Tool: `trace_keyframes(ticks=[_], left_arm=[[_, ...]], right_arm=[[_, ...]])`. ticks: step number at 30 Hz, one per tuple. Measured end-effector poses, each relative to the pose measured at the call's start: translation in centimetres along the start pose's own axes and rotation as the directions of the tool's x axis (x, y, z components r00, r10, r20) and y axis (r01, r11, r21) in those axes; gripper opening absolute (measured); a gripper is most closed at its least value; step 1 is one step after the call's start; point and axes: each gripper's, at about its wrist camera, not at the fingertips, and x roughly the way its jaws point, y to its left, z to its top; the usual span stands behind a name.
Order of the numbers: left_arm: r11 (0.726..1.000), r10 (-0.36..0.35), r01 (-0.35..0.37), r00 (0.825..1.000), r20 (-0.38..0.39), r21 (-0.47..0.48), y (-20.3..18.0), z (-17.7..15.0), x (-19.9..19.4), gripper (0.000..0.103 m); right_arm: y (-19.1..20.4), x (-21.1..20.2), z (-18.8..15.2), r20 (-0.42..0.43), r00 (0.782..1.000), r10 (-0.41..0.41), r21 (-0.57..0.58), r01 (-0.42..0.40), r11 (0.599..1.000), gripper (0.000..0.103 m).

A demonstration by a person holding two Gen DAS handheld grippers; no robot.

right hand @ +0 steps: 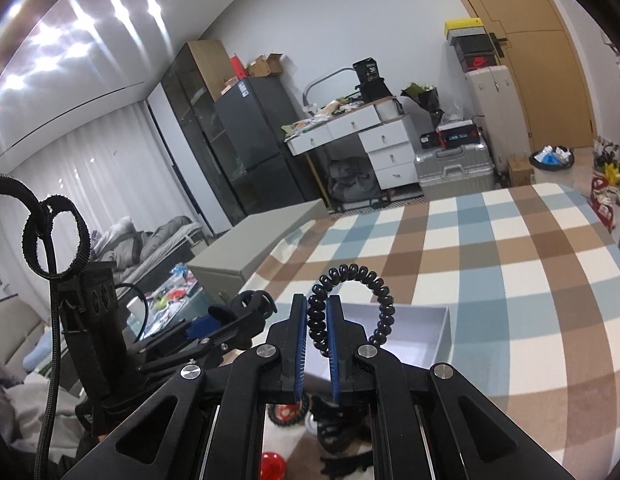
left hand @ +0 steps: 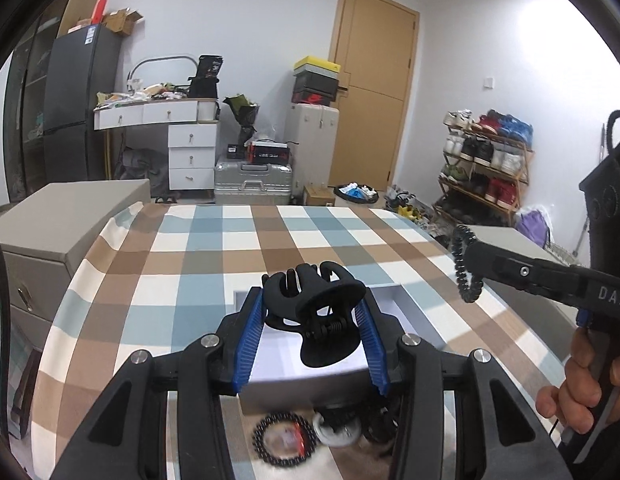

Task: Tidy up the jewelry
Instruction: 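Carry both items over the grey box and open both tools to drop them inside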

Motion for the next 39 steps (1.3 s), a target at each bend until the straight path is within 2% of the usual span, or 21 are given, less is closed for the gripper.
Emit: trace_keyframes(ticks=[4, 8, 13, 20, 39], left_arm=[[1.000, 0.011, -0.011, 1.000, 0.006, -0.021, 0.6, 0.1, 0.3, 0.040], [0.999, 0.033, -0.033, 0.999, -0.024, -0.019, 0.9, -0.5, 1.1, 0.040], [0.999, 0.037, -0.038, 0.998, -0.042, -0.025, 0.8, -0.7, 1.3, 0.040], [0.998, 0.059, -0.058, 0.997, -0.048, 0.008, 0.2, -1.0, 1.5, 0.040], [0.997, 0.078, -0.076, 0.992, -0.104, 0.023, 0.1, -1.9, 2.5, 0.040]], right_arm=[[-0.6, 1.0, 0.4, -0.032, 0.999, 0.004, 0.018, -0.004, 1.000, 0.009], [-1.8, 2.0, -0.1, -0.054, 0.998, 0.034, 0.058, -0.031, 0.998, 0.009], [-2.3, 3.0, -0.7, -0.095, 0.995, 0.032, 0.060, -0.026, 0.998, 0.009], [-2.8, 3.9, -1.4, -0.114, 0.993, 0.036, 0.082, -0.027, 0.996, 0.009], [-4.1, 5.5, -2.6, -0.167, 0.986, 0.014, 0.133, 0.008, 0.991, 0.011]])
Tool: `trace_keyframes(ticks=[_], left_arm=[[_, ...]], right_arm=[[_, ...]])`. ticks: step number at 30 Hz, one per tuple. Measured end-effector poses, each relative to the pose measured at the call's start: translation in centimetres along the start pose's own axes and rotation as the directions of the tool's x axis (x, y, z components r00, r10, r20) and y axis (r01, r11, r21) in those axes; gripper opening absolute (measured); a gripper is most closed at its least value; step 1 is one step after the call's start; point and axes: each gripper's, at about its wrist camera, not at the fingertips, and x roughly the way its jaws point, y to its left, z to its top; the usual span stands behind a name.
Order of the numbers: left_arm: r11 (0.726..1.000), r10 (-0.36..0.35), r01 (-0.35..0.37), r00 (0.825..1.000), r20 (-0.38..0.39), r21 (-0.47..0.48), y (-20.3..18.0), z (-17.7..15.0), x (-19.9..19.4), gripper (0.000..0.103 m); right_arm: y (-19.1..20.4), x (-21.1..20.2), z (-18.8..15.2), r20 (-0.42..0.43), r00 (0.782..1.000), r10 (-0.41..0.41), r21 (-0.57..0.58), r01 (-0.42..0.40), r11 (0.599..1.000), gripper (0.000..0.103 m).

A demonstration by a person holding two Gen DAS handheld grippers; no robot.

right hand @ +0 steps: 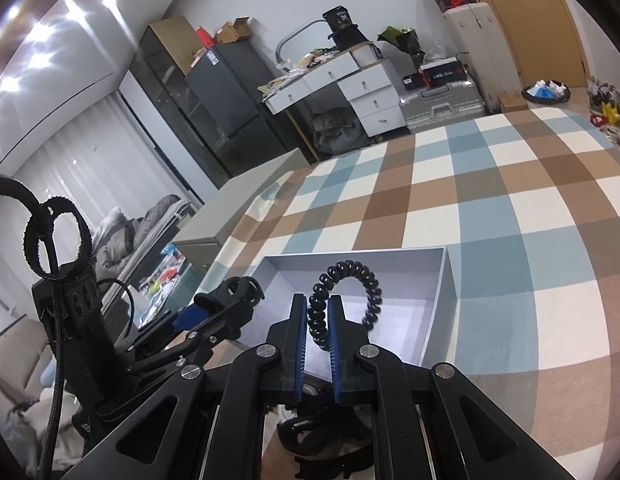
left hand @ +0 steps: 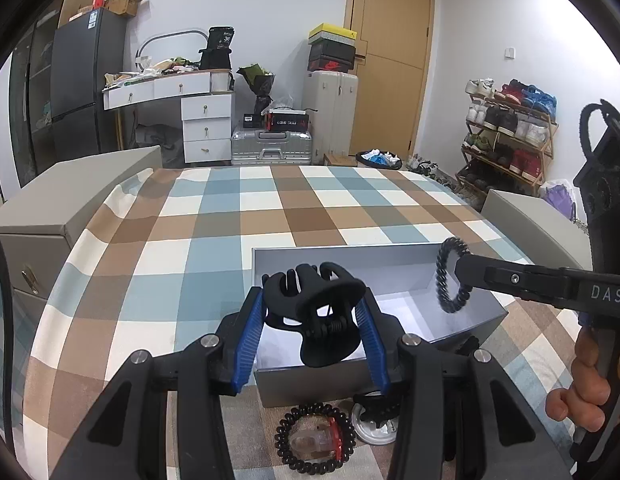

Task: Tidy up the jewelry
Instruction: 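Carry both items over the grey box and open both tools to drop them inside, then withdraw both tools from the box toward the remaining items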

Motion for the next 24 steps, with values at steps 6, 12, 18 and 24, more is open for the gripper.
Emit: trace_keyframes(ticks=[6, 12, 18, 24], left_arm=[[1.000, -0.006, 0.006, 1.000, -0.009, 0.003, -0.2, -0.1, 0.0, 0.040], [1.000, 0.005, -0.005, 0.999, -0.035, 0.013, -0.3, 0.0, 0.3, 0.054], [1.000, 0.010, -0.010, 1.000, -0.010, -0.004, 0.0, 0.2, -1.0, 0.086], [1.000, -0.002, 0.002, 1.000, 0.006, -0.026, 0.6, -0.8, -3.3, 0.102]], right_arm=[[0.1, -0.1, 0.0, 0.002, 1.000, 0.000, -0.002, 0.000, 1.000, 0.012], [0.5, -0.6, 0.1, 0.008, 1.000, -0.013, -0.020, 0.013, 1.000, 0.022], [1.2, -1.8, -0.2, 0.027, 0.999, -0.039, -0.046, 0.041, 0.998, 0.047], [2.7, -3.2, -1.1, 0.027, 0.997, -0.070, -0.119, 0.073, 0.990, 0.103]])
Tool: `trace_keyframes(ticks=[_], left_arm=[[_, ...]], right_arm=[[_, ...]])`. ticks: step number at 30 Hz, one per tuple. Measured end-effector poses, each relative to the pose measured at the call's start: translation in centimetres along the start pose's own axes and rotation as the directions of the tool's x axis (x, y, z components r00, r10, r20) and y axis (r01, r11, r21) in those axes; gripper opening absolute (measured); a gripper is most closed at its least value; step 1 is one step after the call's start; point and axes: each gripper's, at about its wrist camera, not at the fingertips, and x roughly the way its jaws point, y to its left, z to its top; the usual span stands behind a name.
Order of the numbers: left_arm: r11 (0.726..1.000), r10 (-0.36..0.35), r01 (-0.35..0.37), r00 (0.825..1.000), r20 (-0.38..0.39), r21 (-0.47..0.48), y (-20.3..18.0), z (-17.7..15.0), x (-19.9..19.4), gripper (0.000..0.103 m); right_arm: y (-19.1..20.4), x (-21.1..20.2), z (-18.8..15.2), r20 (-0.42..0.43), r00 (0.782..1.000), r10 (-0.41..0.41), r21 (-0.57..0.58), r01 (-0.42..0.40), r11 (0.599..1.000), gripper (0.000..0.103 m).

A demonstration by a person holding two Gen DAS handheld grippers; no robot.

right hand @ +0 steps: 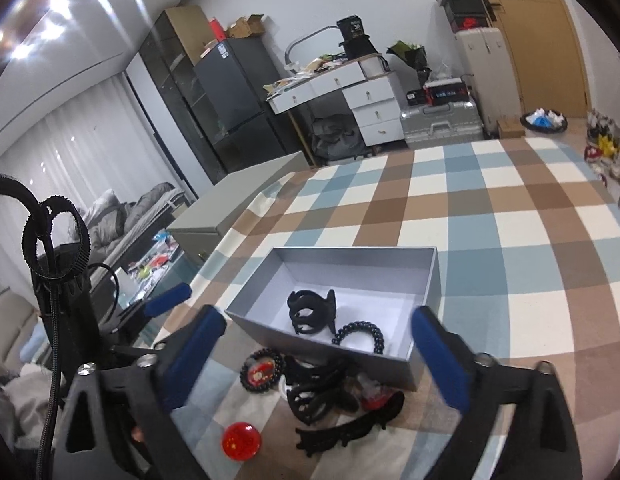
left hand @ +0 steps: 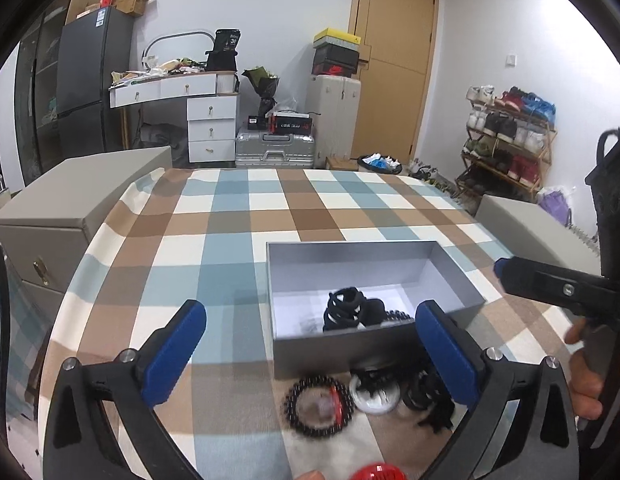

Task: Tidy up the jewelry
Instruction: 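Withdraw both tools from the box toward the remaining items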

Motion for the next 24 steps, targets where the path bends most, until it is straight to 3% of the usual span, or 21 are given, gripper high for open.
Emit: trace_keyframes(ticks=[7, 12, 16, 24], left_arm=[[0.999, 0.028, -0.027, 0.999, -0.026, 0.039, -0.1, -0.9, -0.6, 0.102], [0.997, 0.046, -0.042, 0.997, -0.058, 0.067, 0.2, -1.6, 0.1, 0.102], [0.997, 0.041, -0.035, 0.995, -0.086, 0.068, 0.9, -1.9, 0.6, 0.102], [0.997, 0.037, -0.028, 0.991, -0.128, 0.071, 1.2, -2.6, 1.2, 0.102]], right_arm=[[1.1, -0.8, -1.3, 0.008, 0.997, -0.074, -0.090, 0.074, 0.993, 0.103], [0.1, 0.1, -2.4, -0.078, 0.991, -0.112, -0.095, 0.104, 0.990, 0.103], [-0.6, 1.2, -2.9, -0.148, 0.969, -0.200, -0.153, 0.177, 0.972, 0.103], [-1.1, 2.9, -4.8, -0.283, 0.942, -0.181, -0.214, 0.122, 0.969, 0.103]])
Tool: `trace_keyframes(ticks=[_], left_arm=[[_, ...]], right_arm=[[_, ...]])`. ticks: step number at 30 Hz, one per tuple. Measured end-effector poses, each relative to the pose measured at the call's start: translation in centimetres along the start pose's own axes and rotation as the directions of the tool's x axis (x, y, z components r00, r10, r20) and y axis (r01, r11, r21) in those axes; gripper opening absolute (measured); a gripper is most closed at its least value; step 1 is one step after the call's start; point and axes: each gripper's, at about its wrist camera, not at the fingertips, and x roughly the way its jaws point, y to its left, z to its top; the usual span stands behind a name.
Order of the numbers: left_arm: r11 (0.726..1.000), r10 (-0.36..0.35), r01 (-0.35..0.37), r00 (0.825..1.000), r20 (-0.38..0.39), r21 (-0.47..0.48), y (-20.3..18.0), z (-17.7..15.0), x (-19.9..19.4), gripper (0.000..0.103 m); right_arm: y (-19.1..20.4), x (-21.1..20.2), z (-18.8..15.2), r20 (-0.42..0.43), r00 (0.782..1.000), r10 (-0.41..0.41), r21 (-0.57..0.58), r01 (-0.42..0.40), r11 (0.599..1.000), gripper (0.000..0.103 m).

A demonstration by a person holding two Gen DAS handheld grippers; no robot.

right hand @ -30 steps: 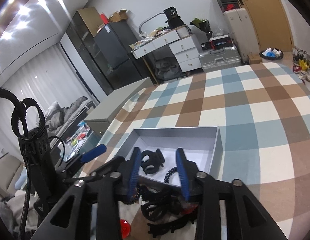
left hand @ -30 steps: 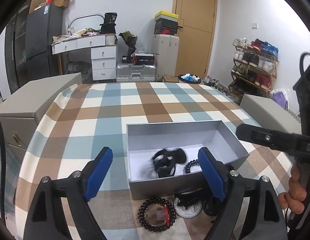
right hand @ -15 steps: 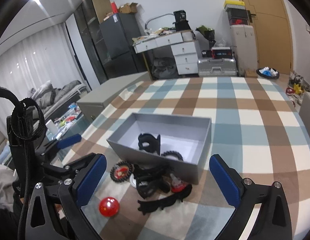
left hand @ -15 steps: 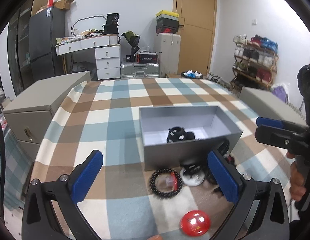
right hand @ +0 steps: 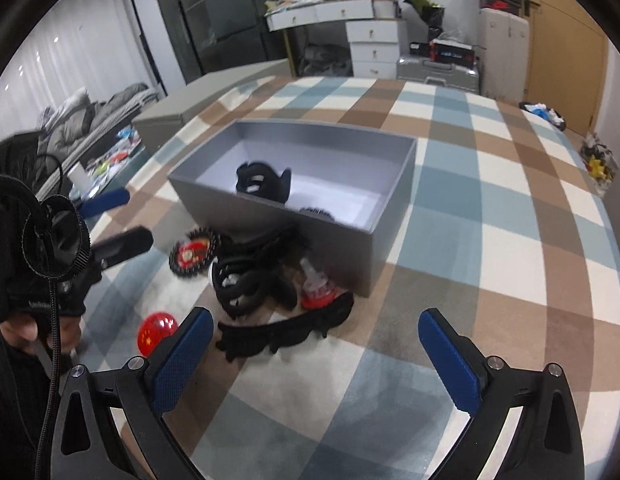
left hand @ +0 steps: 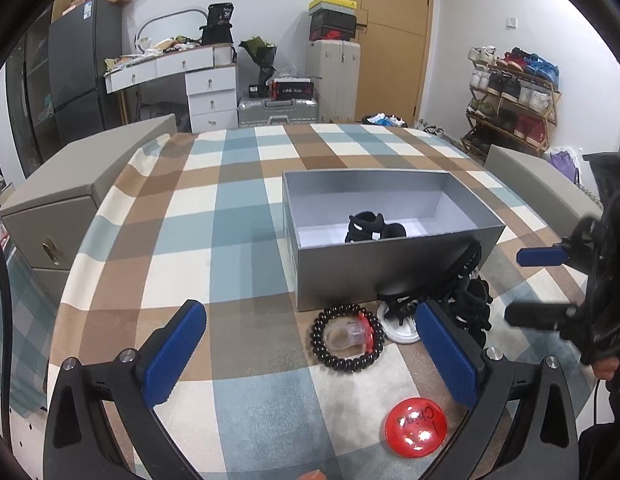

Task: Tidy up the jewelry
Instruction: 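Withdraw both tools from the box toward the remaining items, then grasp the long black clip with the right tool while the left tool grasps the clear ring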

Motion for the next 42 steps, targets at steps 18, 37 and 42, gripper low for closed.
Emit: trace_keyframes(ticks=[18, 37, 42], left_arm=[[1.000, 0.015, -0.015, 0.998, -0.055, -0.004, 0.7, -0.4, 0.6, 0.102], [1.000, 0.021, -0.020, 0.995, -0.094, 0.004, 0.6, -0.9, 1.4, 0.102], [1.000, 0.017, -0.015, 0.995, -0.100, 0.020, 0.1, -1.0, 1.6, 0.102]], right_arm=[[2.9, 2.3, -1.0, -0.075, 0.997, 0.002, -0.097, -0.010, 0.995, 0.103], [3.0, 2.6, -0.9, -0.056, 0.997, -0.061, -0.150, 0.052, 0.987, 0.075], [2.3, 2.1, -0.9, -0.071, 0.997, -0.008, -0.137, -0.002, 0.991, 0.072]])
